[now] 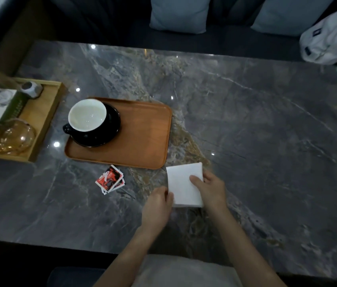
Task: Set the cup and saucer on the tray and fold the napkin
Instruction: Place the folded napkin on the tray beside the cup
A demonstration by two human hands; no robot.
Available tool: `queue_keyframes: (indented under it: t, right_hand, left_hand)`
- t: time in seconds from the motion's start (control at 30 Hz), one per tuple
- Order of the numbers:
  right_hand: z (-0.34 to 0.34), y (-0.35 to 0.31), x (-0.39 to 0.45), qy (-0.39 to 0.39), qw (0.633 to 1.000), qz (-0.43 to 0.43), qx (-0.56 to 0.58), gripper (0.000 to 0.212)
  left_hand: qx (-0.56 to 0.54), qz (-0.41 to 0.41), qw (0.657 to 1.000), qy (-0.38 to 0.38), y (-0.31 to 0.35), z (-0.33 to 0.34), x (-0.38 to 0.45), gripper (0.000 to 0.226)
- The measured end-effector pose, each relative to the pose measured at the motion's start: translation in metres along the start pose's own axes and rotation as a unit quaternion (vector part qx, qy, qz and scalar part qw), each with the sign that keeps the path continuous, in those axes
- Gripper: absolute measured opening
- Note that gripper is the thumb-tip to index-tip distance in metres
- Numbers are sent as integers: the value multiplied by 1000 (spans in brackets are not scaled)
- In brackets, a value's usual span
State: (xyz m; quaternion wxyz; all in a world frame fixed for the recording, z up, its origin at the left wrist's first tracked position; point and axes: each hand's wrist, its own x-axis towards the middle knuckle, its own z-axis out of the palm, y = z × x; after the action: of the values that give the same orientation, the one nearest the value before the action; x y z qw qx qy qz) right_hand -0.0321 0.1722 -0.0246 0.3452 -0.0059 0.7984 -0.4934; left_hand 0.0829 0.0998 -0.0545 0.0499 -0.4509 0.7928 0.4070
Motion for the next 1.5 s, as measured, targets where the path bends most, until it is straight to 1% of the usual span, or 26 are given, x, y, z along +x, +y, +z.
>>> queue_keyframes:
  t: [0.07, 0.1, 0.13, 0.17, 0.2, 0.23, 0.3, 0.33, 0.37, 0.43, 0.47, 0.5, 0.57, 0.67, 0.73, 0.8, 0.87, 0.93, 1.0, 1.07, 1.2, 1.3, 1.4, 1.5]
  right_hand:
    - [3, -13, -6, -19, 1000, -8, -5, 24]
    - [6, -22, -9, -36, 999, -19, -10, 18]
    - [10, -31, -12, -52, 998, -30, -5, 12]
    - [15, -42, -14, -68, 997, -41, 6, 12]
    - [21, -52, -14, -81, 995, -50, 22, 14]
    - [27, -63, -12, -88, 994, -53, 41, 15]
    - [40, -84, -4, -85, 993, -45, 76, 10]
    - [47, -91, 1, -76, 993, -43, 83, 7]
    - [53, -98, 8, -67, 993, -44, 89, 5]
    - [66, -108, 23, -58, 992, -49, 96, 2]
    - [72, -112, 32, -57, 992, -49, 97, 6]
    - [78, -113, 41, -55, 993, -45, 96, 14]
    - [89, -115, 60, -37, 996, -29, 76, 23]
    - [101, -113, 88, -7, 999, -46, 19, 15]
    - [109, -112, 105, 19, 998, -46, -45, 18]
    - [115, -113, 118, 38, 992, -38, -117, 23]
    - [121, -115, 129, 44, 980, -40, -190, 30]
    - [126, -117, 136, 46, 968, -52, -240, 29]
    - [131, -116, 143, 52, 960, -64, -267, 25]
    - [134, -116, 148, 65, 951, -77, -293, 25]
    - [139, -120, 146, 97, 918, -105, -371, 27]
    - [142, -120, 144, 110, 894, -116, -418, 30]
    - [142, -118, 142, 103, 893, -129, -418, 30]
    - [137, -119, 140, 76, 906, -121, -399, 29]
  left_hand:
    - [-20, -39, 997, -60, 4, -18, 8, 32]
    - [-74, -73, 991, -83, 6, -29, 15, 32]
    - [-169, -118, 973, -106, 9, -39, 23, 30]
    - [-283, -160, 937, -127, 13, -50, 32, 26]
    - [-373, -189, 897, -142, 16, -62, 41, 24]
    - [-429, -201, 868, -150, 18, -75, 49, 24]
    - [-492, -195, 833, -159, 14, -98, 65, 24]
    - [-507, -180, 827, -161, 13, -110, 72, 23]
    - [-510, -160, 832, -152, 10, -121, 79, 22]
    - [-483, -126, 860, -107, 7, -139, 95, 16]
    - [-459, -113, 877, -83, 6, -146, 103, 10]
    - [-436, -99, 892, -65, 5, -152, 111, 7]
    - [-391, -79, 916, -36, 6, -158, 127, 10]
    - [-310, -55, 949, 11, 8, -159, 148, 21]
    - [-230, -28, 971, 54, 9, -158, 161, 22]
    - [-153, -9, 984, 88, 12, -157, 171, 22]
    - [-99, -6, 991, 96, 14, -155, 180, 16]
    - [-51, -6, 994, 96, 14, -153, 190, 19]
    - [-24, -3, 996, 86, 13, -149, 200, 20]
    - [-4, 8, 996, 86, 14, -144, 206, 19]
    - [62, 40, 992, 100, 14, -139, 212, 21]
    - [116, 48, 990, 69, 15, -138, 213, 22]
    - [143, 40, 988, 43, 16, -139, 215, 22]
    - [152, 50, 987, 31, 18, -142, 216, 24]
